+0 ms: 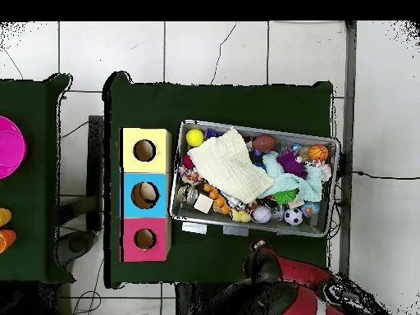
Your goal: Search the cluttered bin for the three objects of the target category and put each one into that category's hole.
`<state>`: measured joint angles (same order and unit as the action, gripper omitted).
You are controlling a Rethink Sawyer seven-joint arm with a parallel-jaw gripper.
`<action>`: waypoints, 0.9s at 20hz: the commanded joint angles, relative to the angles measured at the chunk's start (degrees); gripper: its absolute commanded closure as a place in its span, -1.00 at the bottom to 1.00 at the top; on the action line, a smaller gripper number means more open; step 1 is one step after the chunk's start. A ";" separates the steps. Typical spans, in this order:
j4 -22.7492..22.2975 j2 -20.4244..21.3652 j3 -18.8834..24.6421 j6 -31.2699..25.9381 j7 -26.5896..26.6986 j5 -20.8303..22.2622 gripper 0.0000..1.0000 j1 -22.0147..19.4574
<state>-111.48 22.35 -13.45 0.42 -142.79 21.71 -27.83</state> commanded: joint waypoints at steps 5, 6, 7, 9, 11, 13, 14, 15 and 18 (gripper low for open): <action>2.12 4.64 6.86 -10.29 2.37 0.20 1.00 0.42; 1.37 6.42 7.14 -11.66 2.73 0.01 1.00 0.43; 0.82 8.09 7.35 -13.24 3.17 -0.18 1.00 0.51; 0.02 11.02 7.40 -16.05 3.63 -0.63 1.00 1.02; -0.36 13.12 7.25 -18.21 3.64 -0.70 1.00 1.71; -0.79 14.43 7.45 -19.33 3.32 -0.80 1.00 1.90; -0.89 14.81 7.49 -19.76 2.98 -0.71 1.00 2.01; -0.90 15.06 7.58 -20.02 2.82 -0.66 1.00 2.08; -0.98 15.25 7.77 -19.91 1.96 -0.31 1.00 2.29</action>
<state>-112.23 34.15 -11.58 -14.61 -142.80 21.75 -26.25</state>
